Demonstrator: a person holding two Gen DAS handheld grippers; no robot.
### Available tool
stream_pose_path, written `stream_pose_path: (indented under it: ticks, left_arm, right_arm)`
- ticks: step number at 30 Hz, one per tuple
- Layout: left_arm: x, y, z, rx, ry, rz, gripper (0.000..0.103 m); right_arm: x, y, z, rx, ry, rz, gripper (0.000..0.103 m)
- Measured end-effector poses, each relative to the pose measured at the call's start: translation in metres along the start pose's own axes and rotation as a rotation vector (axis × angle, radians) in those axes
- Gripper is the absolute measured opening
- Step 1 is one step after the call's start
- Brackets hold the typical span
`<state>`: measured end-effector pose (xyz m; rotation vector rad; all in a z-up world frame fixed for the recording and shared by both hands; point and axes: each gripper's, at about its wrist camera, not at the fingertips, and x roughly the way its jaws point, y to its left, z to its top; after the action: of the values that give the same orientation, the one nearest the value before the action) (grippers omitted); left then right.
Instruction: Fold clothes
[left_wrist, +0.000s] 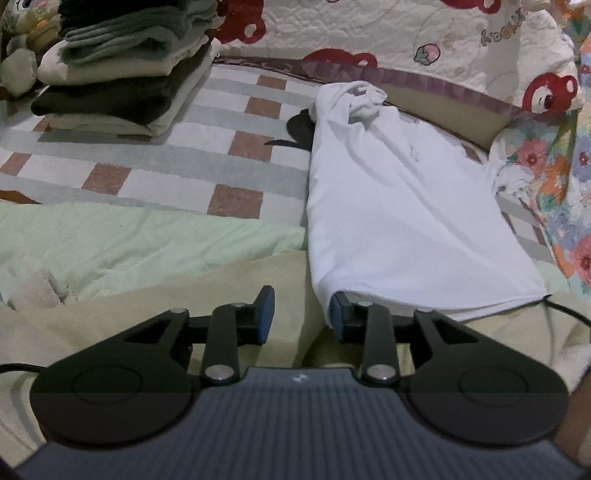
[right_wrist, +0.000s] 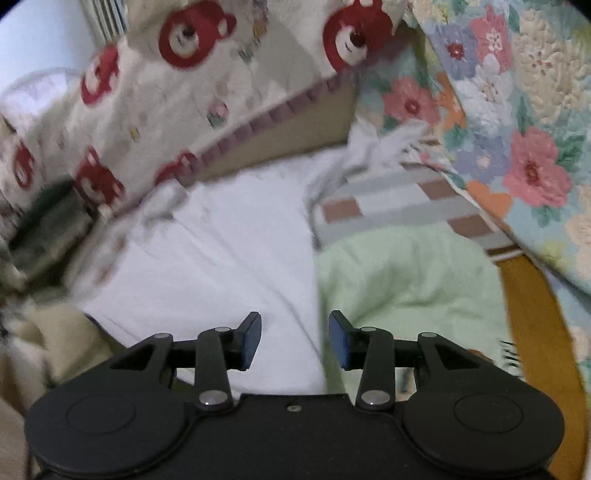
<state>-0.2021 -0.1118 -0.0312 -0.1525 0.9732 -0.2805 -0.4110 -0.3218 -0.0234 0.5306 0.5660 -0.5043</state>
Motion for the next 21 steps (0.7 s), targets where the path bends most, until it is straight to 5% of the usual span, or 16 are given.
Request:
stream_pose_path:
  ticks: [7, 15, 18, 21]
  left_arm:
    - [-0.036, 0.007, 0.017, 0.013, -0.029, -0.039, 0.035]
    - [-0.045, -0.015, 0.113, 0.262, -0.212, 0.043, 0.049]
    - [-0.008, -0.033, 0.15, 0.373, -0.215, 0.036, 0.056]
    - [0.046, -0.056, 0.178, 0.446, -0.171, 0.014, 0.058]
  right_arm:
    - [0.014, 0.036, 0.071, 0.024, 0.019, 0.209, 0.052]
    - [0.096, 0.121, 0.209, -0.072, 0.159, 0.473, 0.062]
    - [0.154, 0.157, 0.251, -0.178, 0.254, 0.467, 0.062]
    - [0.231, 0.195, 0.264, -0.386, 0.357, 0.335, 0.054]
